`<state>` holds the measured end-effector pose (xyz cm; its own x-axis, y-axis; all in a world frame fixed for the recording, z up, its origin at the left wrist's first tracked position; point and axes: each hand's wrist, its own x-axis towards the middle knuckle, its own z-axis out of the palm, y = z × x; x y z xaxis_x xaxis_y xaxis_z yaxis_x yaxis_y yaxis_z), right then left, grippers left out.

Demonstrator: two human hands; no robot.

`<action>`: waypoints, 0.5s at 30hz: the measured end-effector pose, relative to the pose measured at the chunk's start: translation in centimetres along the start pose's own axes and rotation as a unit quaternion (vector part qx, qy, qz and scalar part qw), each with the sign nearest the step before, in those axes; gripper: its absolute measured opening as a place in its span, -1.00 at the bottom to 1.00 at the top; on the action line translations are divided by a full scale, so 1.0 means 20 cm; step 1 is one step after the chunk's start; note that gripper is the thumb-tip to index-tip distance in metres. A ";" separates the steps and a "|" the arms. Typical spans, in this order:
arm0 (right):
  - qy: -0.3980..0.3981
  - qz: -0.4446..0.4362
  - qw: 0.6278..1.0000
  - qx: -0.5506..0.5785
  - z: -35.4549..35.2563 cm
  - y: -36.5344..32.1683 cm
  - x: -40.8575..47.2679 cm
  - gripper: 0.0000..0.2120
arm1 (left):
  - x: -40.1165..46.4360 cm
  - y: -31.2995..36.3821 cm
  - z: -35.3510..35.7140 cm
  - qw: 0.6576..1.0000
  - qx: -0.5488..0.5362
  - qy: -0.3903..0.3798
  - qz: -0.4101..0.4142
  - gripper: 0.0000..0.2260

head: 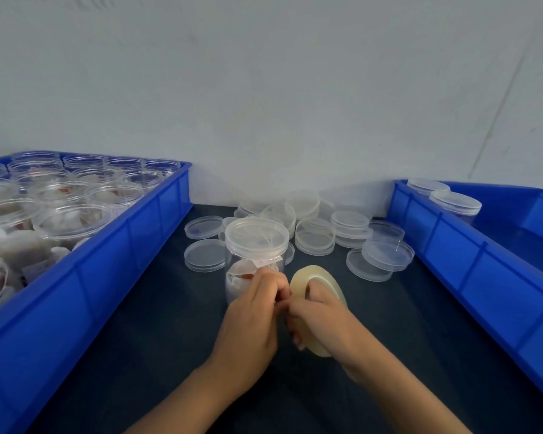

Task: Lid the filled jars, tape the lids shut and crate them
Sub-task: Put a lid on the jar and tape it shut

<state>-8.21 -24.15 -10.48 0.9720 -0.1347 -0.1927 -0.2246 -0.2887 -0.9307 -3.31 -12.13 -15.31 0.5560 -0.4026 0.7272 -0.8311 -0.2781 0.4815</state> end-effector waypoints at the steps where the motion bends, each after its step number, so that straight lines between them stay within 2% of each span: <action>1: -0.007 -0.004 1.000 -0.021 -0.01 -0.01 -0.01 -0.88 | 0.00 -0.01 0.00 1.000 0.001 0.006 -0.006 -0.91; 6: -0.005 -0.040 0.991 -0.129 -0.02 0.01 0.00 -0.71 | 0.00 -0.04 -0.02 0.998 -0.033 0.013 -0.045 -0.85; 9: 0.018 -0.047 0.985 -0.165 -0.04 0.04 0.02 -0.74 | 0.01 -0.04 -0.03 0.997 -0.065 -0.002 -0.040 -0.83; 12: 0.004 -0.047 0.987 -0.155 -0.06 0.05 0.04 -0.78 | 0.02 -0.05 -0.05 0.998 -0.046 -0.046 -0.016 -0.78; 15: -0.002 -0.042 0.987 -0.157 -0.07 0.06 0.04 -0.81 | 0.03 -0.06 -0.06 0.998 -0.033 -0.051 -0.003 -0.84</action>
<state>-7.74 -25.87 -11.29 0.9881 -0.0952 -0.1208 -0.1537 -0.5789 -0.8008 -2.04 -10.93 -14.76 0.5562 -0.4886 0.6722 -0.8246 -0.2237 0.5196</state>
